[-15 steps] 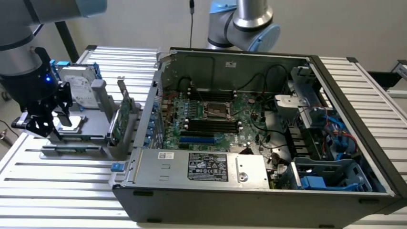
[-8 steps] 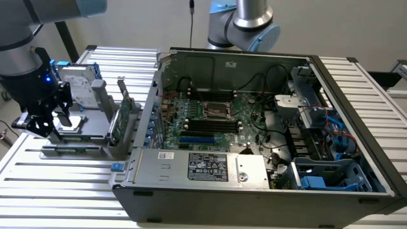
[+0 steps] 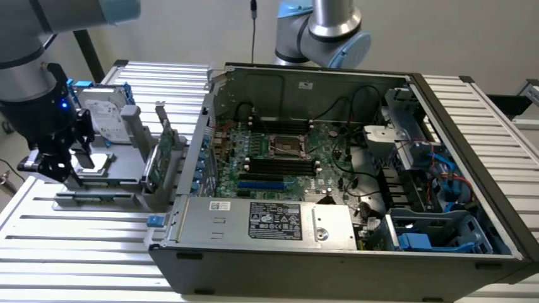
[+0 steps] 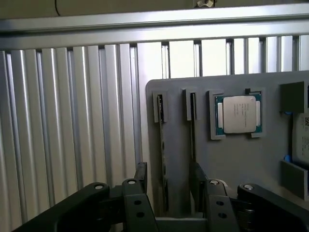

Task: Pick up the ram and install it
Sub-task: 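Pick up the ram and move it above insertion slot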

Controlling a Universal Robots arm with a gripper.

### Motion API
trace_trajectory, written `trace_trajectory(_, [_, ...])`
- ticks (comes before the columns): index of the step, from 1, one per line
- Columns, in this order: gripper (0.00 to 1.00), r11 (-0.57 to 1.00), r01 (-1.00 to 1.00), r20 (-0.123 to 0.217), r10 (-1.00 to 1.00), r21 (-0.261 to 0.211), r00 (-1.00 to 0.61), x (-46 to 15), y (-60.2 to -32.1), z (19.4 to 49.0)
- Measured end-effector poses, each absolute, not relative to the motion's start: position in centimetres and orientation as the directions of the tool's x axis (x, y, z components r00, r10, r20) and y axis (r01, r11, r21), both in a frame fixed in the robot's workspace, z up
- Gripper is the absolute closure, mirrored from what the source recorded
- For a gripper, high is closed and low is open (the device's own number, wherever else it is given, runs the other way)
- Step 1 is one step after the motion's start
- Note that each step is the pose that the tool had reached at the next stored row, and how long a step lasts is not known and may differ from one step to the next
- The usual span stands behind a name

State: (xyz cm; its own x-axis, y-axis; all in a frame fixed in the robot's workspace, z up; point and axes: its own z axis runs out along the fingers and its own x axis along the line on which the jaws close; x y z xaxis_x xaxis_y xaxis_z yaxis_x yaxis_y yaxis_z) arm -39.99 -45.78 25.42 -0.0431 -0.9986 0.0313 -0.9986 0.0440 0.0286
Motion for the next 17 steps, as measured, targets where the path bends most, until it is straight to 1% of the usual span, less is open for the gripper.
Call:
trace_trajectory(12, [0.52,0.033,-0.999,0.030,-0.999,0.029,-0.032,-40.2,-45.8,23.3])
trace_trajectory(17, [0.52,0.033,-0.999,0.023,-0.999,0.029,-0.032,-40.4,-46.0,22.4])
